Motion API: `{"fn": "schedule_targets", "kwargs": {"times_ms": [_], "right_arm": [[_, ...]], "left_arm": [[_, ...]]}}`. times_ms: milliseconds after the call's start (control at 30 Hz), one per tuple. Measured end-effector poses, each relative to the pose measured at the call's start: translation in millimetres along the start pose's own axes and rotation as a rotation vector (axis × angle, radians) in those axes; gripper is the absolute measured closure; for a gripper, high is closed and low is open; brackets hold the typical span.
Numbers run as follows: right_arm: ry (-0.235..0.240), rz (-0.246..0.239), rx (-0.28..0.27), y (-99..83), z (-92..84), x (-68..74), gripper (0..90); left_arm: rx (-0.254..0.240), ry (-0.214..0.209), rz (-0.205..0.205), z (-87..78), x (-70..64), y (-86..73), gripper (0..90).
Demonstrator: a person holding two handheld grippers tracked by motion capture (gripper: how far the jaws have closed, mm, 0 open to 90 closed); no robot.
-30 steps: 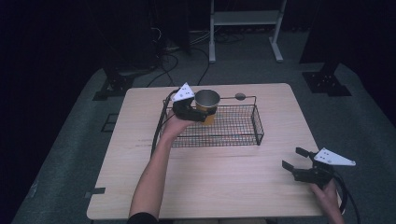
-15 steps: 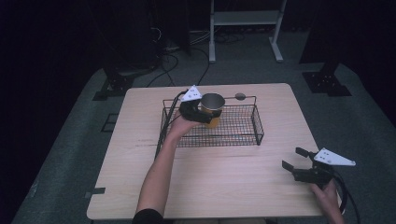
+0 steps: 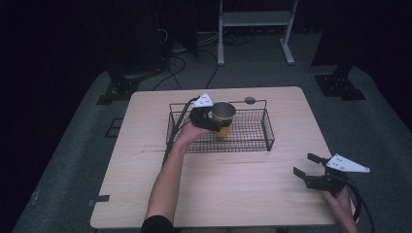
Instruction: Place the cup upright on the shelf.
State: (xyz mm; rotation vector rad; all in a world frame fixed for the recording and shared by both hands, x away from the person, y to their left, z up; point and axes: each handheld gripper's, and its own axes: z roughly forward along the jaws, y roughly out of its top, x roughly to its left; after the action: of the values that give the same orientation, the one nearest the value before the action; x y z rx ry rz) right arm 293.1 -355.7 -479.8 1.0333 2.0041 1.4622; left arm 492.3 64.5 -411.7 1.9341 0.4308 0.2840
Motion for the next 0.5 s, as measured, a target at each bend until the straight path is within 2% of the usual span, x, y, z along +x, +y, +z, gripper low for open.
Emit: {"fn": "schedule_targets", "kwargs": {"times_ms": [100, 300, 367, 400, 500], "right_arm": [[0.0, -0.003, 0.001, 0.0, 0.0, 0.3, 13.4], [0.001, -0.003, 0.0, 0.0, -0.1, 0.3, 13.4], [0.001, -0.004, 0.001, 0.0, 0.0, 0.4, 13.4], [0.001, -0.004, 0.001, 0.0, 0.0, 0.3, 13.4], [0.001, -0.001, -0.001, 0.0, -0.1, 0.0, 13.4]], "left_arm": [[0.044, 0.003, 0.015, 3.0, 0.7, 1.1, 12.9], [0.053, 0.003, 0.027, 4.4, 1.9, 1.9, 12.8], [0.06, -0.002, 0.016, 4.9, 3.1, 0.6, 12.8], [0.063, -0.017, 0.006, 5.5, 3.8, -0.9, 12.3], [0.124, -0.025, 0.027, 8.0, 4.0, -2.5, 11.1]]}}
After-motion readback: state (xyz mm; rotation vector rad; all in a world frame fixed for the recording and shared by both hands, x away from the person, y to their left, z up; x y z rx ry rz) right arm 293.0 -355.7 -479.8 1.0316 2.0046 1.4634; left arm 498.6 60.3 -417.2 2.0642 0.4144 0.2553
